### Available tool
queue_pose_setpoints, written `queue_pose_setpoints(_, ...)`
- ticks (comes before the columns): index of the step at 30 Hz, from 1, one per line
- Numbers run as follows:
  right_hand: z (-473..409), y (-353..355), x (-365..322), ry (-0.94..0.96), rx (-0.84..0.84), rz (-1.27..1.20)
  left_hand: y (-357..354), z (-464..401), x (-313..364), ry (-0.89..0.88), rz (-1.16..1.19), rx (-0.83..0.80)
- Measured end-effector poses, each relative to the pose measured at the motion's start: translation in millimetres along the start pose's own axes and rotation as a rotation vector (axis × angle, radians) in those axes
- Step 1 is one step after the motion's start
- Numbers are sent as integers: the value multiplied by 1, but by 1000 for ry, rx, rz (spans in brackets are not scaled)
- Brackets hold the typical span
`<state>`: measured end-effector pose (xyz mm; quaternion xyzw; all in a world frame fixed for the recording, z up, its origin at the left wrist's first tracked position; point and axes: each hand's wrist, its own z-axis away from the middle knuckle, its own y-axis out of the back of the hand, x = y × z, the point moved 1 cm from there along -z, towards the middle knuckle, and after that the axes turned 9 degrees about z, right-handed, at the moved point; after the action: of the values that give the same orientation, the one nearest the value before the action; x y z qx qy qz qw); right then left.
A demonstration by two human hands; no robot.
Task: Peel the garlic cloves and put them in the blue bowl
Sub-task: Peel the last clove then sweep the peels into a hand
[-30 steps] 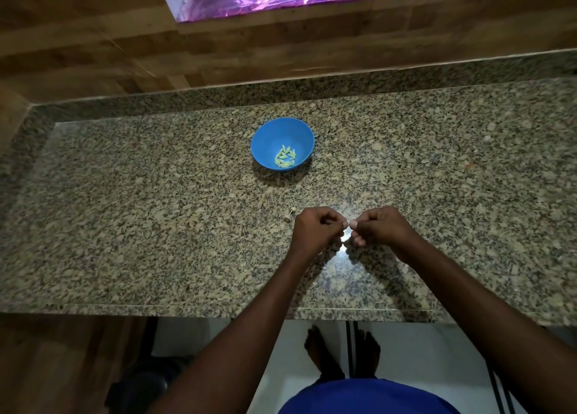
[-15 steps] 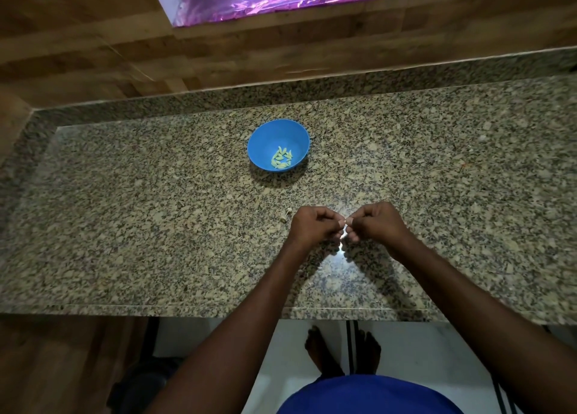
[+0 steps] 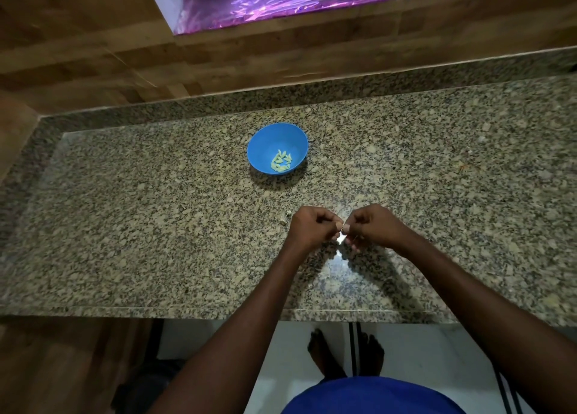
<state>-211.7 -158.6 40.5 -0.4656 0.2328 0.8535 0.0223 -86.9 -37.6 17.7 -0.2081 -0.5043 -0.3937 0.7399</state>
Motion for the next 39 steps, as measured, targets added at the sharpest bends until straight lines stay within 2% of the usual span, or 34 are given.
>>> queue_pose_setpoints(4,-3,7,3,39,-43,26,1,3,9,-8,-36,-50)
queue_pose_setpoints(6,-3,6,2,110,57,157,2,3,10,79,59,-36)
queue_pose_setpoints(9,-1,-4,-1,226,251,464,1,2,11,318,261,-14)
queue_pose_setpoints(12,0,-15,5,354,343,608,-2,5,15,477,407,35)
queue_pose_setpoints(15,5,-21,8,427,386,678,-5,6,15,513,453,59)
queue_pose_setpoints(17,6,-24,11,405,415,662,-9,7,15,479,445,108)
queue_pose_setpoints(19,4,-22,14,245,396,486,-12,9,16,382,359,156)
queue_pose_setpoints(22,1,-11,11,-89,162,-170,-14,12,14,171,138,141)
queue_pose_setpoints(24,0,-6,8,-243,28,-433,-12,14,13,3,17,91)
queue_pose_setpoints(28,-4,1,8,-433,-166,-703,-14,19,15,-246,-188,88)
queue_pose_setpoints(31,0,4,5,-449,-210,-758,-16,22,16,-287,-247,114)
queue_pose_setpoints(33,3,2,1,-323,-78,-544,-15,21,16,-172,-137,140)
queue_pose_setpoints(36,5,-4,1,72,308,237,-17,15,19,158,194,183)
queue_pose_setpoints(37,5,-7,1,184,387,414,-18,14,21,240,296,190)
queue_pose_setpoints(39,7,-13,4,368,450,553,-19,11,24,348,421,204)
